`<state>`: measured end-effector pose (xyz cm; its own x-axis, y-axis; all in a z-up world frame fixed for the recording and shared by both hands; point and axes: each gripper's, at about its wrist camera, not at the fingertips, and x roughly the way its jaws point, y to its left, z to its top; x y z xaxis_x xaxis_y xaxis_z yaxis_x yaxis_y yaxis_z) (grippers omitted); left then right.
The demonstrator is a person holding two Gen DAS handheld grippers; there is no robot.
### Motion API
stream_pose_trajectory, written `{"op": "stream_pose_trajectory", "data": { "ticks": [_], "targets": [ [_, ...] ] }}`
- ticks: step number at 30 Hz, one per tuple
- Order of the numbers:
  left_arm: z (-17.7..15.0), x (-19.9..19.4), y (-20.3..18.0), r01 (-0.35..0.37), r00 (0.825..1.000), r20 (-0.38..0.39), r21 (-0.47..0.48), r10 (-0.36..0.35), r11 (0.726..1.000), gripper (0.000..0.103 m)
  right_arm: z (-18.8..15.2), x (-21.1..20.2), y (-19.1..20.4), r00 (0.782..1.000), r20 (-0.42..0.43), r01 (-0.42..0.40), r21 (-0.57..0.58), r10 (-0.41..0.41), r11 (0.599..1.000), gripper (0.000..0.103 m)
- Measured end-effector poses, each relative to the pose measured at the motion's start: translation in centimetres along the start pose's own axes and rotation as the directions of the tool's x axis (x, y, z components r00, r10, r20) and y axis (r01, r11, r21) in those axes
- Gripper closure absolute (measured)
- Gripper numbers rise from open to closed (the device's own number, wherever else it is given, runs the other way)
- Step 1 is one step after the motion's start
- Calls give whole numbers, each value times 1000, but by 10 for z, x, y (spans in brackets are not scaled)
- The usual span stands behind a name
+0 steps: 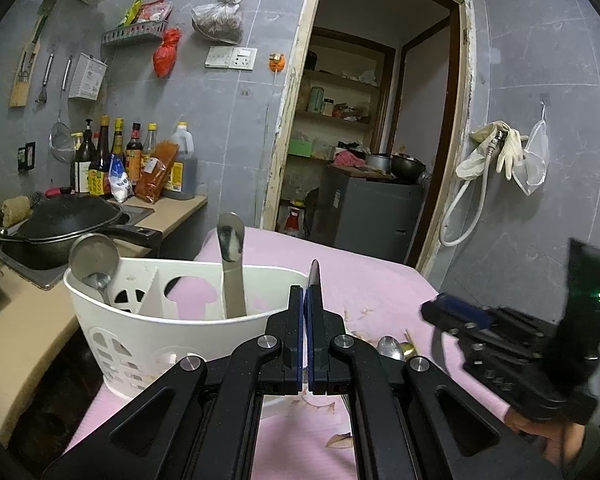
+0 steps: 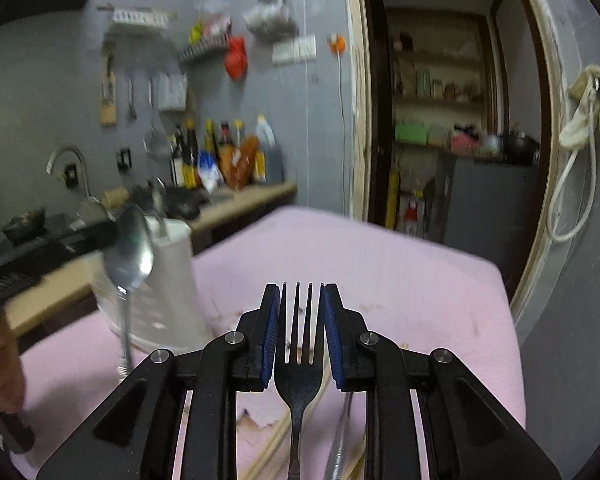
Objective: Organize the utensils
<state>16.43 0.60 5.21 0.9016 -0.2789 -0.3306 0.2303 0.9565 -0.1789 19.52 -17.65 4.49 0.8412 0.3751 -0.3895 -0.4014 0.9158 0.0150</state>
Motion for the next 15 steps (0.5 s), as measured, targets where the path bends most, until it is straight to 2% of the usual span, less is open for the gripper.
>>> {"op": "stream_pose_trajectory", "data": {
  "ticks": [6, 15],
  "targets": [
    [10, -9, 8, -28, 999, 29, -12, 28, 1000, 103, 18, -18, 12, 995, 99, -30, -1, 30, 1000, 84],
    [28, -25, 31, -66, 996, 62, -48, 69, 997, 103, 43, -14, 25, 987, 144, -76, -10, 77, 997, 84]
  ]
}}
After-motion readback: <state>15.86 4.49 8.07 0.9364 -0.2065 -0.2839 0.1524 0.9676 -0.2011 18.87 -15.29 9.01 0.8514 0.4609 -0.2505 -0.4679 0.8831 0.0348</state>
